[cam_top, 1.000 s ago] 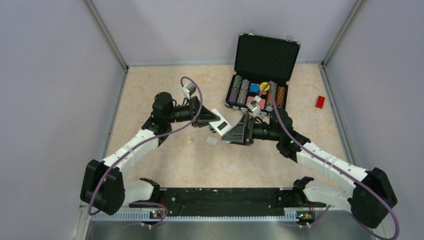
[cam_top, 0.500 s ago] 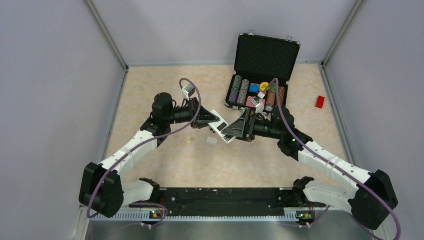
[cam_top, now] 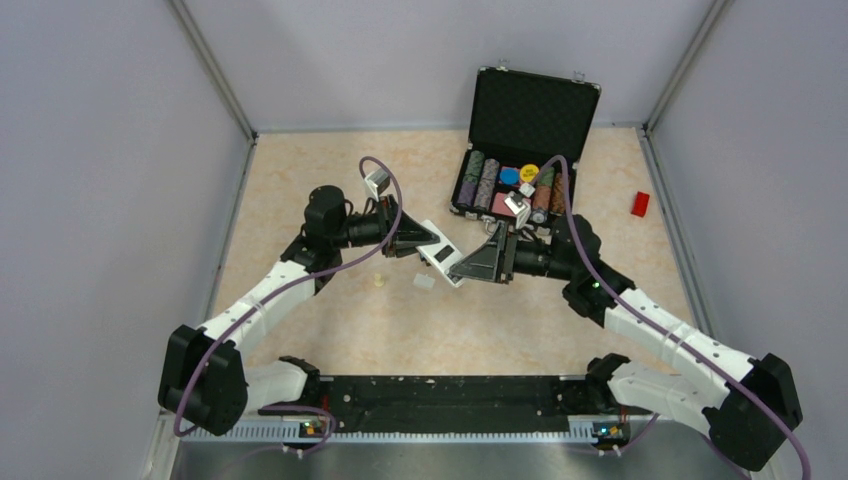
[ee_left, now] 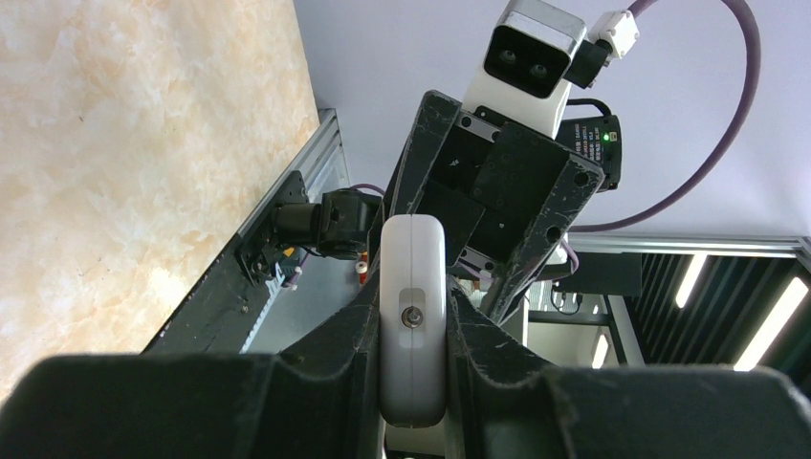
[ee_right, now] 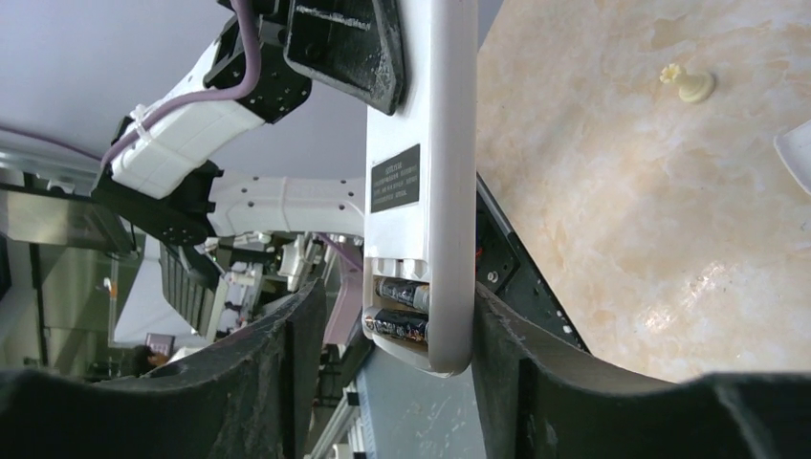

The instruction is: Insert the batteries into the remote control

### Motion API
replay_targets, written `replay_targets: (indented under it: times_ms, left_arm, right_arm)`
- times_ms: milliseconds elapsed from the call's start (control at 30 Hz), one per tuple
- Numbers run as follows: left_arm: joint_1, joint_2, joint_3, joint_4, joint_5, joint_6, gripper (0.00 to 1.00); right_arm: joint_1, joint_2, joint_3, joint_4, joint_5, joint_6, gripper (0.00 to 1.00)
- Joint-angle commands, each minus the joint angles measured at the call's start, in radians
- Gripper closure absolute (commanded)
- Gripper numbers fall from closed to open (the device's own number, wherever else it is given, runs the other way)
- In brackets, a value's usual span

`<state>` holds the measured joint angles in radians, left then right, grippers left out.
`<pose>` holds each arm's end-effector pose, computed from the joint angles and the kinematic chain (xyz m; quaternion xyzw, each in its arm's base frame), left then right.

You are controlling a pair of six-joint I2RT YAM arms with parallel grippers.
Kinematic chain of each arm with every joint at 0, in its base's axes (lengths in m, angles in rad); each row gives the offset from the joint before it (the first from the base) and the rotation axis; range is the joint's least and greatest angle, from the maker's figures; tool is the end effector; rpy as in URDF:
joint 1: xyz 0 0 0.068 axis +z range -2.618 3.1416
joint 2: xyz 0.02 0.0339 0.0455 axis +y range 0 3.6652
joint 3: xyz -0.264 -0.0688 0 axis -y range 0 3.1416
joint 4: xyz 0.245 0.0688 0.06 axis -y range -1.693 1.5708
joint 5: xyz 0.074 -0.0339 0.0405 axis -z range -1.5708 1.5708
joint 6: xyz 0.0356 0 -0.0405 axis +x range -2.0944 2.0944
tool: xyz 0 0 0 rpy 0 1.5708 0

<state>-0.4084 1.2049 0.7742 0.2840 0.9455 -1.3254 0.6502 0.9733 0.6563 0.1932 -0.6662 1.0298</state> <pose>0.2336 -0.1325 0.2984 -0.0315 0.7361 -0.6666 0.1137 0.1651 0.1532 0.2998 -0.0789 0.7364 0.6294 0.2351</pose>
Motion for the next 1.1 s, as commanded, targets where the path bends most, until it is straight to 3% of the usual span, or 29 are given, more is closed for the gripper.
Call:
replay_targets:
  times_ms: [0,133,433,633,700,767,833,900,1067]
  left_arm:
    - [-0.004,-0.004,0.038,0.048,0.019,0.001,1.0]
    - [-0.004,0.0,0.042,0.052,0.02,-0.003,1.0]
    - [-0.004,-0.002,0.036,0.051,0.021,-0.001,1.0]
    - [-0.004,-0.001,0.039,0.052,0.021,-0.001,1.0]
    - [-0.004,-0.001,0.039,0.055,0.021,0.0,1.0]
    - [-0.004,-0.003,0.039,0.06,0.025,0.003,1.0]
    - [-0.004,-0.009,0.04,0.066,0.028,0.011,1.0]
    - [-0.004,-0.02,0.039,0.068,0.032,0.023,1.0]
    - [-0.004,-0.052,0.035,0.071,0.034,0.055,1.0]
  right_arm:
    - [-0.014,0.009,0.038,0.049,-0.064,-0.048,0.49]
    - [-0.015,0.02,0.031,0.061,-0.081,-0.047,0.6]
    - [-0.014,0.033,0.028,0.074,-0.083,-0.026,0.69]
    - [-0.014,0.033,0.03,0.052,-0.086,-0.036,0.82]
    - [-0.015,0.029,0.033,0.043,-0.086,-0.031,0.74]
    - [-0.015,0.024,0.042,0.023,-0.069,-0.03,0.44]
    - [-0.015,0.01,0.05,0.011,-0.051,-0.026,0.29]
    - [-0.015,-0.003,0.057,0.004,-0.038,-0.021,0.23]
    - [-0.015,-0.023,0.055,-0.007,-0.014,0.0,0.22]
